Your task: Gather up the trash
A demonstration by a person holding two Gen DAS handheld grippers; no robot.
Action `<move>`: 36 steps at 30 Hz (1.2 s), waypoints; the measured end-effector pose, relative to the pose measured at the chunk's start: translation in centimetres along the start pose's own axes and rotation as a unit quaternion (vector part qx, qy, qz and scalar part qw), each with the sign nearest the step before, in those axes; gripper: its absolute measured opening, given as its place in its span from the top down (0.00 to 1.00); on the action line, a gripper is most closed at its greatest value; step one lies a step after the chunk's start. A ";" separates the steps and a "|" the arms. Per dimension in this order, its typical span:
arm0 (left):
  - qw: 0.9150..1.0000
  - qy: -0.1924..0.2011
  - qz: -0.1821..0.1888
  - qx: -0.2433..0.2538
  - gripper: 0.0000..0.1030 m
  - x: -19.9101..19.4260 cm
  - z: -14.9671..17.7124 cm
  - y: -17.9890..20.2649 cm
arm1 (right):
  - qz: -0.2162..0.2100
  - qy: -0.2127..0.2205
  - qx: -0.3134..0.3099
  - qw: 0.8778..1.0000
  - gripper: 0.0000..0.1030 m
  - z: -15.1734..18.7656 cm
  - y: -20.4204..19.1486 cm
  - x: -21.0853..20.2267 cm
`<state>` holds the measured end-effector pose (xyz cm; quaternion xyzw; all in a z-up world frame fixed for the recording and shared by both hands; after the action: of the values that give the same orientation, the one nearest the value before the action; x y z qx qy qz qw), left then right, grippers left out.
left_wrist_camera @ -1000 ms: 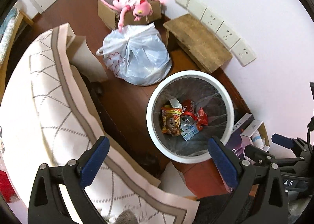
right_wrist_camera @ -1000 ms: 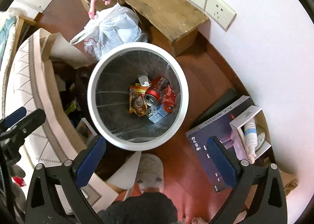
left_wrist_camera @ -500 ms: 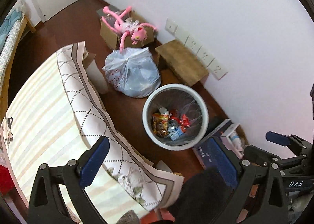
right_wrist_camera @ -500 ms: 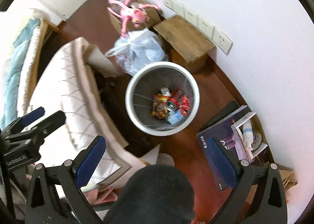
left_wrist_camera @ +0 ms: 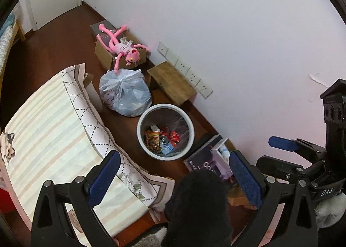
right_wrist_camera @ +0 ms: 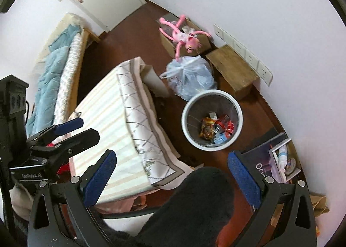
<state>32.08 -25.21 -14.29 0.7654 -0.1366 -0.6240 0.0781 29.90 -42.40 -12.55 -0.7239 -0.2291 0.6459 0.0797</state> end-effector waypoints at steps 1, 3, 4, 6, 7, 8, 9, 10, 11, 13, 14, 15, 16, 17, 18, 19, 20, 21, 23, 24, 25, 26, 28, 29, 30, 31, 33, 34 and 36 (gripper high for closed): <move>1.000 -0.001 0.005 0.002 0.00 -0.3 0.1 0.2 | -0.001 0.002 -0.003 1.000 0.00 0.1 -0.4 -0.6; 1.000 -0.002 0.013 0.008 0.00 -1.1 0.3 0.6 | -0.005 0.008 -0.007 1.000 0.00 0.4 -0.9 -1.8; 1.000 -0.002 0.017 0.010 0.00 -1.3 0.4 0.8 | -0.006 0.010 -0.009 1.000 0.00 0.4 -1.2 -2.2; 1.000 0.001 0.021 0.015 0.00 -2.0 0.5 1.2 | -0.010 0.013 -0.011 1.000 0.00 0.6 -1.4 -3.1; 1.000 0.001 0.023 0.017 0.00 -2.3 0.6 1.4 | -0.012 0.015 -0.012 1.000 0.00 0.7 -1.6 -3.5; 1.000 0.003 0.022 0.018 0.00 -2.4 0.7 1.4 | -0.012 0.015 -0.013 1.000 0.00 0.6 -1.6 -3.8; 1.000 0.006 0.022 0.019 0.00 -2.7 0.7 1.5 | -0.012 0.016 -0.015 1.000 0.00 0.6 -1.7 -4.0; 0.999 0.007 0.023 0.020 0.00 -3.0 0.8 1.6 | -0.012 0.017 -0.016 1.000 0.00 0.7 -1.8 -4.3; 1.000 0.008 0.022 0.021 0.00 -3.2 0.9 1.6 | -0.012 0.018 -0.018 1.000 0.00 0.8 -1.9 -4.4; 0.999 0.011 0.023 0.022 0.00 -3.6 1.0 1.7 | -0.014 0.017 -0.019 1.000 0.00 0.9 -2.0 -4.6; 0.999 0.011 0.023 0.023 0.00 -3.7 1.1 1.8 | -0.013 0.017 -0.020 1.000 0.00 0.9 -2.0 -4.7; 0.999 0.012 0.025 0.024 0.00 -3.9 1.2 1.8 | -0.013 0.017 -0.021 1.000 0.00 1.0 -2.1 -4.8; 0.999 0.013 0.026 0.024 0.00 -3.9 1.2 1.9 | -0.013 0.017 -0.021 1.000 0.00 1.0 -2.1 -4.9; 0.999 0.014 0.026 0.024 0.00 -4.1 1.3 1.8 | -0.013 0.018 -0.021 1.000 0.00 1.1 -2.2 -4.9; 0.999 0.015 0.025 0.024 0.00 -4.1 1.3 1.7 | -0.013 0.018 -0.022 1.000 0.00 1.1 -2.2 -4.9; 0.999 0.016 0.026 0.024 0.00 -4.2 1.4 1.7 | -0.012 0.018 -0.023 1.000 0.00 1.1 -2.2 -5.0; 0.999 0.017 0.027 0.023 0.00 -4.3 1.5 1.7 | -0.012 0.018 -0.024 0.999 0.00 1.2 -2.3 -5.0; 0.999 0.019 0.028 0.021 0.00 -4.3 1.5 1.6 | -0.012 0.017 -0.024 1.000 0.00 1.2 -2.3 -4.9; 0.999 0.020 0.028 0.019 0.00 -4.4 1.6 1.5 | -0.012 0.015 -0.025 0.999 0.00 1.2 -2.4 -4.7; 0.999 0.020 0.027 0.018 0.00 -4.4 1.6 1.5 | -0.013 0.014 -0.026 0.999 0.00 1.2 -2.4 -4.6; 0.999 0.021 0.027 0.018 0.00 -4.4 1.7 1.5 | -0.013 0.013 -0.027 0.999 0.00 1.2 -2.5 -4.5; 0.999 0.022 0.026 0.019 0.00 -4.4 1.7 1.4 | -0.012 0.013 -0.028 0.999 0.00 1.2 -2.5 -4.5; 0.999 0.022 0.021 0.018 0.00 -4.4 1.7 1.3 | -0.012 0.014 -0.026 0.999 0.00 1.3 -2.6 -4.4; 0.999 0.022 0.021 0.017 0.00 -4.4 1.8 1.2 | -0.012 0.013 -0.027 0.999 0.00 1.3 -2.6 -4.3; 0.999 0.022 0.021 0.015 0.00 -4.4 1.9 1.2 | -0.012 0.012 -0.027 0.999 0.00 1.3 -2.6 -4.3; 0.999 0.023 0.020 0.013 0.00 -4.4 1.9 1.1 | -0.012 0.011 -0.027 0.999 0.00 1.4 -2.6 -4.2; 1.000 0.023 0.018 0.010 0.00 -4.3 1.9 0.9 | -0.011 0.010 -0.028 0.999 0.00 1.4 -2.7 -4.1; 1.000 0.023 0.016 0.008 0.00 -4.3 2.0 0.8 | -0.011 0.009 -0.028 1.000 0.00 1.5 -2.7 -4.0; 1.000 0.022 0.013 0.004 0.00 -4.1 2.0 0.6 | -0.009 0.006 -0.029 1.000 0.00 1.6 -2.6 -3.9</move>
<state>29.27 -24.39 -10.72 0.7772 -0.1476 -0.6056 0.0864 27.56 -42.04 -8.24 -0.7279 -0.2540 0.6334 0.0658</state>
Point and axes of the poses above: each gripper's, at about its wrist camera, not at the fingertips, and x roughly the way its jaws point, y to its right, z to its underside, the point moved 6 cm from there along x, roughly the way its jaws point, and after that the axes turned 10 degrees about -y, right-handed, at the moved point
